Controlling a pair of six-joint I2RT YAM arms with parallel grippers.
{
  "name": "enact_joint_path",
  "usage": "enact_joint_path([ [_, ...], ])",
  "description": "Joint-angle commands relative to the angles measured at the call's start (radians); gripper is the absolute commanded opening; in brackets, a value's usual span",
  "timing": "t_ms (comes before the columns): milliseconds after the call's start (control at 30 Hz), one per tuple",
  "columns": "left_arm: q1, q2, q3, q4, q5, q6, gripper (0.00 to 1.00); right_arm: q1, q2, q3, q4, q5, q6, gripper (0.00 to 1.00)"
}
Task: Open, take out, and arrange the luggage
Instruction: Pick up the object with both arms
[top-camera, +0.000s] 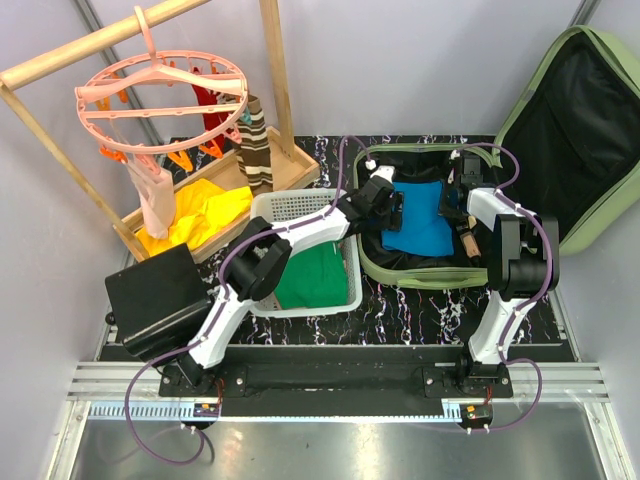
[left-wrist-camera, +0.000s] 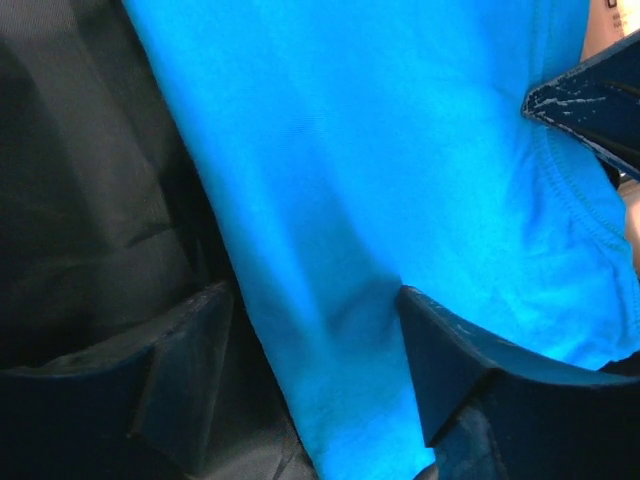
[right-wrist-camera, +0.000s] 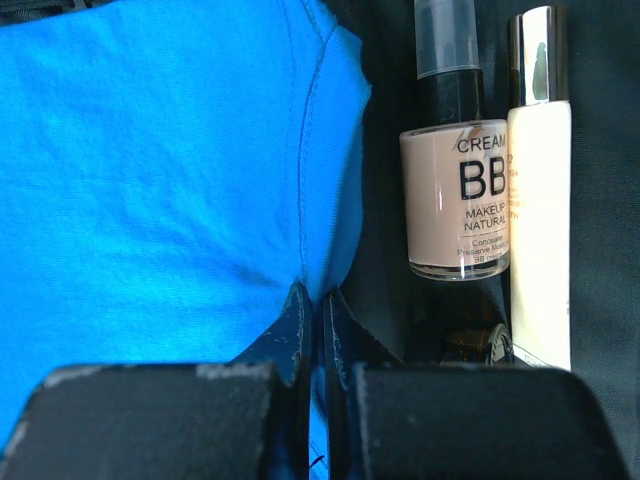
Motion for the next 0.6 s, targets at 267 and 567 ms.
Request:
enact_joint_path([
  [267, 0.028, -0.022, -0.046, 0.104, 0.05, -0.031, 0.19, -0.019, -0.035, -0.007, -0.006, -0.023, 0.013, 0.0],
  [567, 0.007, -0.114, -0.059, 0.161, 0.069, 0.075, 0.0, -0.019, -0.161, -0.033, 0.006, -0.147, 0.066, 0.0],
])
